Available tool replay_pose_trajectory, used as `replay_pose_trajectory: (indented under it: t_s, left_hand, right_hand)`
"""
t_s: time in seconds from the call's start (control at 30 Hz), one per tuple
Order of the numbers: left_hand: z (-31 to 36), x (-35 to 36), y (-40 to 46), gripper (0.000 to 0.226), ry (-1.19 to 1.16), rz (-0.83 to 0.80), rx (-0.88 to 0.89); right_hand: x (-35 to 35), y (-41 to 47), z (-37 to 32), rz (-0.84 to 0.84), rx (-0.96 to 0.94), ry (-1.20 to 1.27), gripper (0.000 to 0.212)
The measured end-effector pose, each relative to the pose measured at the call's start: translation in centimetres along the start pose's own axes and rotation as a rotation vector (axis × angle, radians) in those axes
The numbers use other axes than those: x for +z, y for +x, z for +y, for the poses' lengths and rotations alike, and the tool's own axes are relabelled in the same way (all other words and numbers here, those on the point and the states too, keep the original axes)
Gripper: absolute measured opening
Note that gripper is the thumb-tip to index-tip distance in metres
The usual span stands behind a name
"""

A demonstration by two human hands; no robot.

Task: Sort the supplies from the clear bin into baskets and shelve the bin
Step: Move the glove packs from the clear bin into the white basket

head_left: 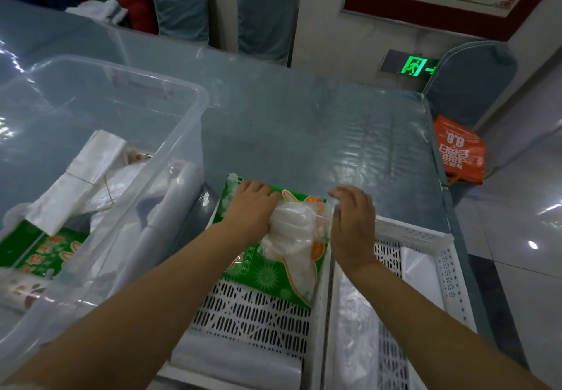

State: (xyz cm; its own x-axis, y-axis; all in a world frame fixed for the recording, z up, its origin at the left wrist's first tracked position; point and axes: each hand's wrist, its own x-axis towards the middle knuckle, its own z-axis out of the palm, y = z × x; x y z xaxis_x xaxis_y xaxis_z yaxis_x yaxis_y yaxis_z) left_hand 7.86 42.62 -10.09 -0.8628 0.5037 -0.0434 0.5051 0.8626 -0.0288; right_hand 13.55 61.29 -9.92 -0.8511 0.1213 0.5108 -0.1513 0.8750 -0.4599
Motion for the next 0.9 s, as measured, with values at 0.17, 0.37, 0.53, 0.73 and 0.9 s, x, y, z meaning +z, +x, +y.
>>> replay_pose_trajectory:
  t_s: [0.17,0.37,0.53,0.73,0.9]
  left_hand:
    - [-0.1,0.9,-0.5,0.08,-0.09,0.023,-0.022]
    - [-0.5,1.9,-1.8,0.081,-0.127,-0.069,-0.054]
    - [-1.0,3.1,-3.5,0.084,-0.14,-0.146,-0.04]
    - [-0.9,3.0,-4.4,0.084,-0.147,-0.124,-0.069]
    - [-0.6,1.6,-5.1,0.08,-0.111,-0.061,-0.063]
  right_hand:
    - [1.3,-1.9,-1.1,-0.217,-0.304,-0.107,0.039]
    - [3.2,-2.9,-0.5,-0.658,-0.237,-0.298,0.064]
    - [3.5,-4.5,-0.9,-0.642,-0.313,-0.347,0.062]
    - [3.3,-4.7,-1.6,-0.639,-0.306,-0.387,0.058]
    - [2.4,-4.4,-2.1,-0.474,-0.32,-0.373,0.048]
